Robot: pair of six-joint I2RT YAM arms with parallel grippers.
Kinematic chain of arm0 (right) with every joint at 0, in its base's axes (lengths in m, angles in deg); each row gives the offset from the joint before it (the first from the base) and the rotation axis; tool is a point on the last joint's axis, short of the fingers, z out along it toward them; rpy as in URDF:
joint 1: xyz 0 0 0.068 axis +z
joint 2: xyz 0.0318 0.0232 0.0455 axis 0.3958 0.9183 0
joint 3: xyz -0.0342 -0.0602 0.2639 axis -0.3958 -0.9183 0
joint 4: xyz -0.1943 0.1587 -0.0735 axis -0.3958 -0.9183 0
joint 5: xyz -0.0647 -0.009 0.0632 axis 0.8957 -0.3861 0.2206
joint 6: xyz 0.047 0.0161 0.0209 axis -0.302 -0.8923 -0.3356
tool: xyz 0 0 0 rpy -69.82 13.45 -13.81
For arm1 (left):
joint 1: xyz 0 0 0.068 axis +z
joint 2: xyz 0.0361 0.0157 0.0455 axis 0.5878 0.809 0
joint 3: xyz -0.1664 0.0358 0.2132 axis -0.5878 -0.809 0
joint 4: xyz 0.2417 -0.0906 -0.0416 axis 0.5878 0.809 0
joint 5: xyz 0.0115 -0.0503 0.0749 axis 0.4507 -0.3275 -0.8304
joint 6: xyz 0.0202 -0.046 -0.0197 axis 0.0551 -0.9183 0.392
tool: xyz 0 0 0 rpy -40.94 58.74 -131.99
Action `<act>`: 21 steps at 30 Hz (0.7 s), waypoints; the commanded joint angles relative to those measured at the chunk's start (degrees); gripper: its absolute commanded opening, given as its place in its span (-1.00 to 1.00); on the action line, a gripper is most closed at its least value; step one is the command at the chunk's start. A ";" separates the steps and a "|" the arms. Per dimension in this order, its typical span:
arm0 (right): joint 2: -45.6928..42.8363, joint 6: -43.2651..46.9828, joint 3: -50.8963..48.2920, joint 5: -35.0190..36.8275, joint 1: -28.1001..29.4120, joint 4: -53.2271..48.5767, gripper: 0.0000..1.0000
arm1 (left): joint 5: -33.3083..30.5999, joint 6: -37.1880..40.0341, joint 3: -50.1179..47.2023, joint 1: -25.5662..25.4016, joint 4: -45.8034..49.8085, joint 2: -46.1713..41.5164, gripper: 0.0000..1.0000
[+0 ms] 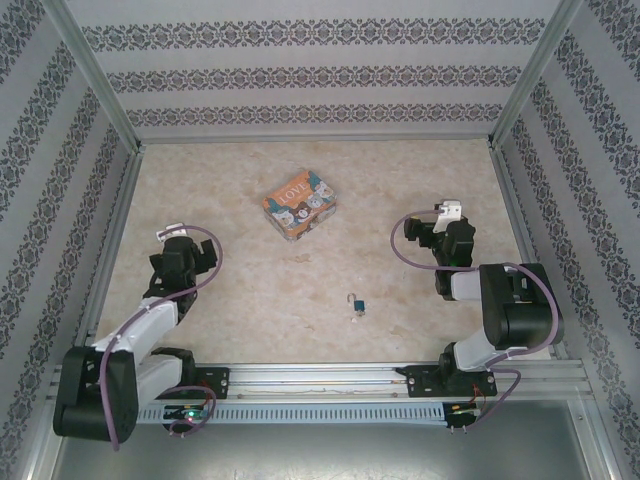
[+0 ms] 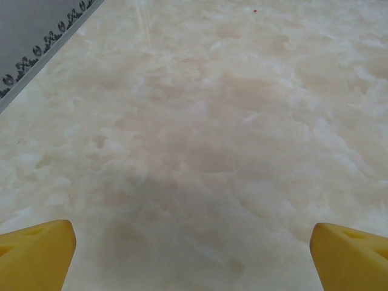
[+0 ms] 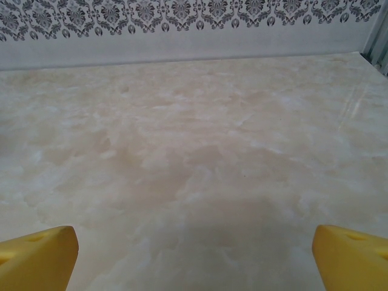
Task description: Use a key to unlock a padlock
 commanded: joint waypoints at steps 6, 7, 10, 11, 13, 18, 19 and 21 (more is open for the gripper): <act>-0.31 1.28 0.52 0.10 0.12 -0.03 0.97 | 7.03 5.21 -1.93 1.90 -23.89 8.25 0.99; -0.36 1.26 0.52 0.10 0.12 -0.03 0.97 | 7.99 5.75 -2.08 1.98 -26.26 9.24 0.99; -0.36 1.27 0.52 0.10 0.13 -0.06 0.97 | 10.71 6.53 -2.44 2.17 -33.10 12.96 0.99; -0.36 1.24 0.52 0.10 0.12 -0.12 0.97 | 11.60 6.94 -2.44 2.18 -35.00 14.09 0.99; -0.36 1.24 0.52 0.10 0.13 -0.12 0.97 | 12.63 7.49 -0.45 2.26 -31.47 14.64 0.99; -0.36 1.24 0.52 0.10 0.12 -0.12 0.97 | 16.04 10.22 -0.26 2.45 -34.48 16.49 0.99; -0.35 1.26 0.52 0.10 0.13 -0.12 0.97 | 16.62 10.80 -0.49 2.52 -35.36 16.74 0.99; -0.35 1.28 0.52 0.11 0.13 -0.12 0.97 | 17.10 11.19 -1.43 2.84 -39.74 18.85 0.99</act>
